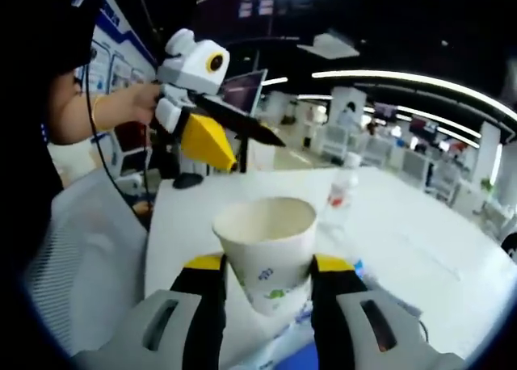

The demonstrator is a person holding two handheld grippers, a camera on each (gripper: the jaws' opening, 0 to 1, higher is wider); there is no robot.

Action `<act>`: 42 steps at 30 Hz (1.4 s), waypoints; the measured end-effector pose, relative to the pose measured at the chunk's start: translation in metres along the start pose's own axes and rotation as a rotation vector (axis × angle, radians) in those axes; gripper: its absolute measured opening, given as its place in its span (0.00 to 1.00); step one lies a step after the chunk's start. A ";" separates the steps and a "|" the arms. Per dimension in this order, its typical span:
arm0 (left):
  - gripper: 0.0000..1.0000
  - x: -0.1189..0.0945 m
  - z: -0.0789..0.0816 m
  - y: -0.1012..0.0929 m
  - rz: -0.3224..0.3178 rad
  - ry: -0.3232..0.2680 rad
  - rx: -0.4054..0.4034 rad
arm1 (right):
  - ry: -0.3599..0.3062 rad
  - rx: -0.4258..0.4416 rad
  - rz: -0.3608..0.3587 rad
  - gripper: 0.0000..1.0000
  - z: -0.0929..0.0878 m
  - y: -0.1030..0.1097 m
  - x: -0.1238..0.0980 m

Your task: Arrange the tabletop items into an orderly group along one side of the table until the central work area is clear of visible clutter.

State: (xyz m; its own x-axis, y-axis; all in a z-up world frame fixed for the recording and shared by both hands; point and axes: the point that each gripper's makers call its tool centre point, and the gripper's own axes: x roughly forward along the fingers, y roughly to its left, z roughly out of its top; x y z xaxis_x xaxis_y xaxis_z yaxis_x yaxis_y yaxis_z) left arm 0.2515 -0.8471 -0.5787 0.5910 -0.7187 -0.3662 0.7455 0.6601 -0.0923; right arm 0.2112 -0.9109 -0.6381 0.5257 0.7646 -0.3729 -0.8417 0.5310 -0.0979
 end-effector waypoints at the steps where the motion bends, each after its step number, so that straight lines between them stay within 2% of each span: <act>1: 0.98 0.000 -0.003 0.001 0.002 0.011 0.004 | -0.001 0.004 -0.003 0.37 0.000 -0.001 0.000; 8: 1.00 -0.001 -0.011 0.005 0.010 0.034 -0.007 | -0.026 0.036 -0.027 0.37 0.006 -0.012 0.003; 14: 1.00 0.000 -0.021 0.008 0.013 0.069 -0.017 | -0.083 0.091 -0.061 0.37 0.018 -0.026 0.007; 26: 1.00 0.008 -0.035 0.019 0.011 0.110 -0.032 | -0.102 0.136 -0.114 0.36 0.028 -0.056 0.026; 30: 1.00 0.010 -0.042 0.022 0.012 0.129 -0.035 | -0.127 0.168 -0.120 0.36 0.035 -0.068 0.032; 35: 1.00 0.012 -0.049 0.024 0.009 0.141 -0.049 | -0.111 0.166 -0.142 0.36 0.033 -0.085 0.042; 38: 1.00 0.013 -0.055 0.027 0.011 0.158 -0.049 | -0.136 0.204 -0.154 0.36 0.034 -0.099 0.048; 42: 1.00 0.015 -0.059 0.030 0.010 0.164 -0.060 | -0.136 0.206 -0.149 0.36 0.031 -0.108 0.055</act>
State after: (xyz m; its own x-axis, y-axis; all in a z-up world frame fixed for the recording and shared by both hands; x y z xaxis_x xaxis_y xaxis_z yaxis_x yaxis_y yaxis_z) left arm 0.2645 -0.8252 -0.6410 0.5364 -0.6701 -0.5130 0.7175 0.6822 -0.1409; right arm 0.3348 -0.9146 -0.6191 0.6654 0.7068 -0.2403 -0.7182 0.6939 0.0521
